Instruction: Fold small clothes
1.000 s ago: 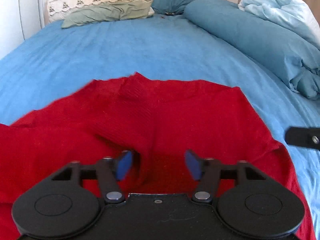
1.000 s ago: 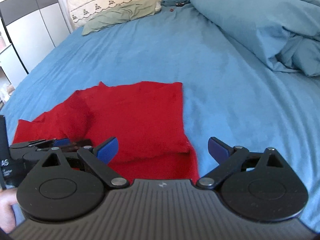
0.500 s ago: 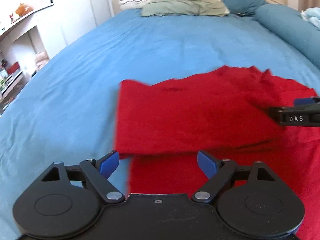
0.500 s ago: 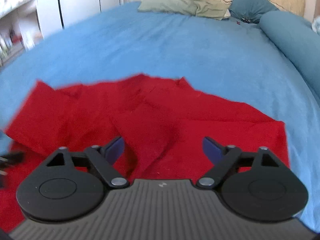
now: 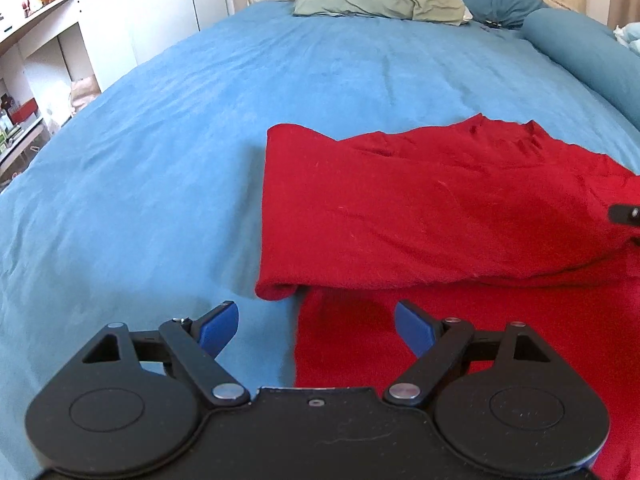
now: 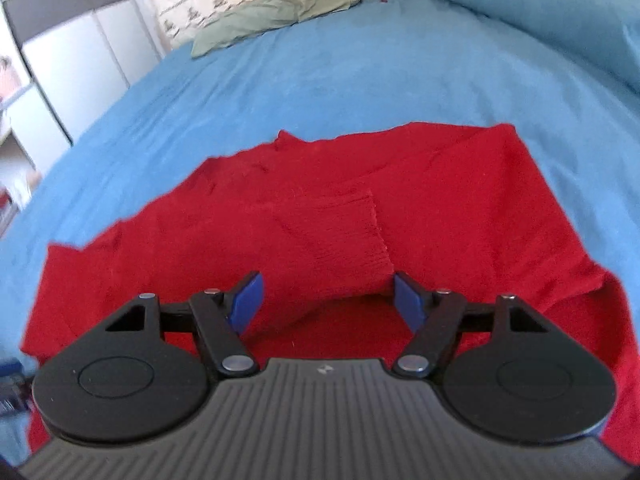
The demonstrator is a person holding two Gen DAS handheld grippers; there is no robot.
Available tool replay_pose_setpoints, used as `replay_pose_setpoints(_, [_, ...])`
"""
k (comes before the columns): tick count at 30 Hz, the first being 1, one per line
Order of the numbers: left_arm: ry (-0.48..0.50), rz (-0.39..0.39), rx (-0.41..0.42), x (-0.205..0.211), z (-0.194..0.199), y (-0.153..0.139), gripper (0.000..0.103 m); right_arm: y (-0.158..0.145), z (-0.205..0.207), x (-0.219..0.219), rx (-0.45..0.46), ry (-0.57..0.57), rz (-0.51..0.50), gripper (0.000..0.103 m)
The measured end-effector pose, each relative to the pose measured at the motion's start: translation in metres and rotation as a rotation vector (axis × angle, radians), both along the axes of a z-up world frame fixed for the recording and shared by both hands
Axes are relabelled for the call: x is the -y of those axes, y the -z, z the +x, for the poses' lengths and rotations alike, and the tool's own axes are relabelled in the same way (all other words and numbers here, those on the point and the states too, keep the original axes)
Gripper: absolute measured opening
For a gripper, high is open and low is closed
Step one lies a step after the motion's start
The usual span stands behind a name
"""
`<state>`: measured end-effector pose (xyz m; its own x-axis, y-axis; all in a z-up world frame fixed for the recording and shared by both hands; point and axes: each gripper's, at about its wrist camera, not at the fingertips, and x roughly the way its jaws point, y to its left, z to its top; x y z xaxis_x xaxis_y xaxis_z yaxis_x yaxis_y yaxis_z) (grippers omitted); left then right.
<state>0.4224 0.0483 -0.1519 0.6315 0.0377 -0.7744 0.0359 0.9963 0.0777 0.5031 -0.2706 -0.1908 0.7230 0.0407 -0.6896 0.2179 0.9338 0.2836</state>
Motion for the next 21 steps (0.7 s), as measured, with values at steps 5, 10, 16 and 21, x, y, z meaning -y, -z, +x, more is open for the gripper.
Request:
replay_pose_setpoints(5, [0.007, 0.023, 0.003, -0.006, 0.003, 0.007, 0.087, -0.001, 0.011, -0.003, -0.035, 0.023, -0.059, 0.04])
replay_pose_setpoints(10, [0.012, 0.026, 0.006, -0.009, 0.006, 0.009, 0.087, -0.018, 0.022, -0.015, -0.024, -0.067, -0.127, 0.024])
replay_pose_setpoints(16, [0.025, 0.036, 0.017, -0.003, 0.016, 0.009, 0.082, -0.09, 0.024, 0.005, 0.123, -0.084, -0.186, 0.024])
replay_pose_setpoints(21, [-0.019, 0.027, 0.007, -0.011, 0.029, 0.015, 0.079, -0.084, 0.008, 0.049, 0.107, -0.007, -0.301, 0.024])
